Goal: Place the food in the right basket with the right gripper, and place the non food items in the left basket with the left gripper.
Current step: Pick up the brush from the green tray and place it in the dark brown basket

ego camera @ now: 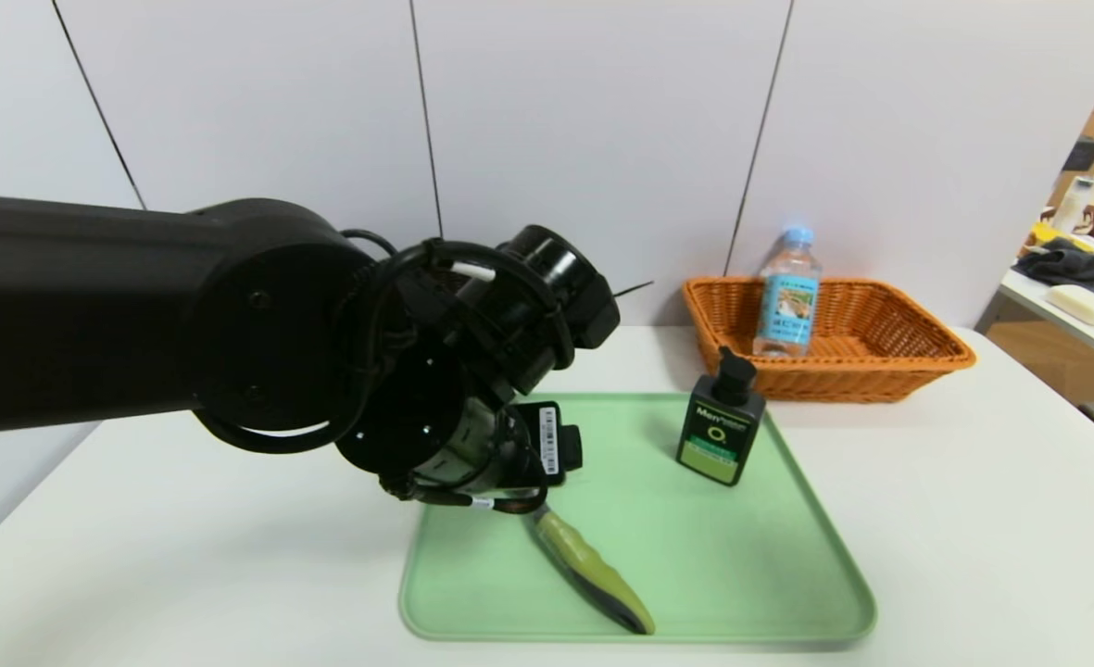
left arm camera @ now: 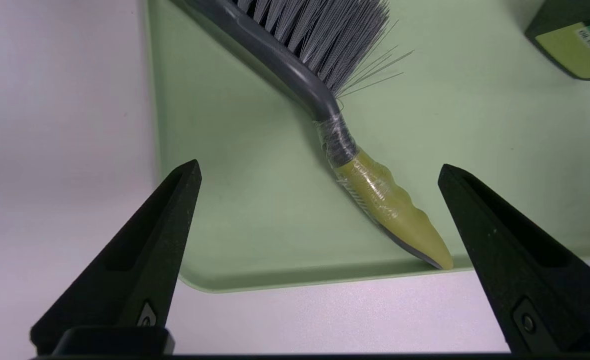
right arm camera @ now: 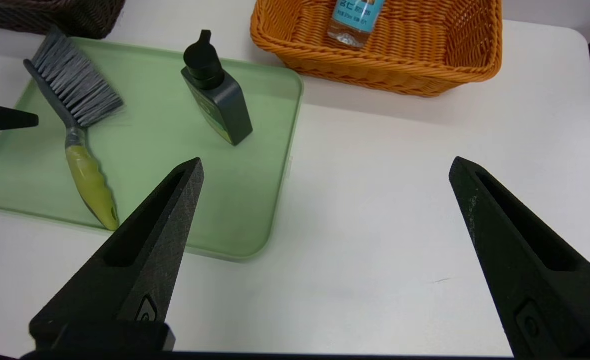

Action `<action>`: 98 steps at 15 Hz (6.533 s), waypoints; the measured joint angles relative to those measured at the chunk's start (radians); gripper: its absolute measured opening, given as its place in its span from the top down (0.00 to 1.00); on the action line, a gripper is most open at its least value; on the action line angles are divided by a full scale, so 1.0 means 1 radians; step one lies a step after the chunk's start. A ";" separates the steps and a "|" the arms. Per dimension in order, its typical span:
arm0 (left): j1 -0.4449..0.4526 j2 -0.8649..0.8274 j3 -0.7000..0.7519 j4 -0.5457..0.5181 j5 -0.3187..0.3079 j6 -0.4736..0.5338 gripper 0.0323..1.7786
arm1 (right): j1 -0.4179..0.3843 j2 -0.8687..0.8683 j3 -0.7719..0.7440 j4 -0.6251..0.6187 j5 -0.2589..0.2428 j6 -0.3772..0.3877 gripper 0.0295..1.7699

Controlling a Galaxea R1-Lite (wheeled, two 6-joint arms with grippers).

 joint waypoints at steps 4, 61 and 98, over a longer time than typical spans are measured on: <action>-0.006 0.062 -0.010 0.007 -0.011 -0.026 0.05 | 0.002 0.003 0.009 -0.001 0.004 0.000 0.04; -0.054 0.077 -0.134 0.075 -0.002 -0.094 0.99 | 0.005 -0.028 0.061 -0.010 0.034 0.000 0.04; -0.051 0.117 -0.167 0.204 0.000 -0.074 0.93 | 0.005 -0.024 0.081 -0.010 0.036 0.000 0.04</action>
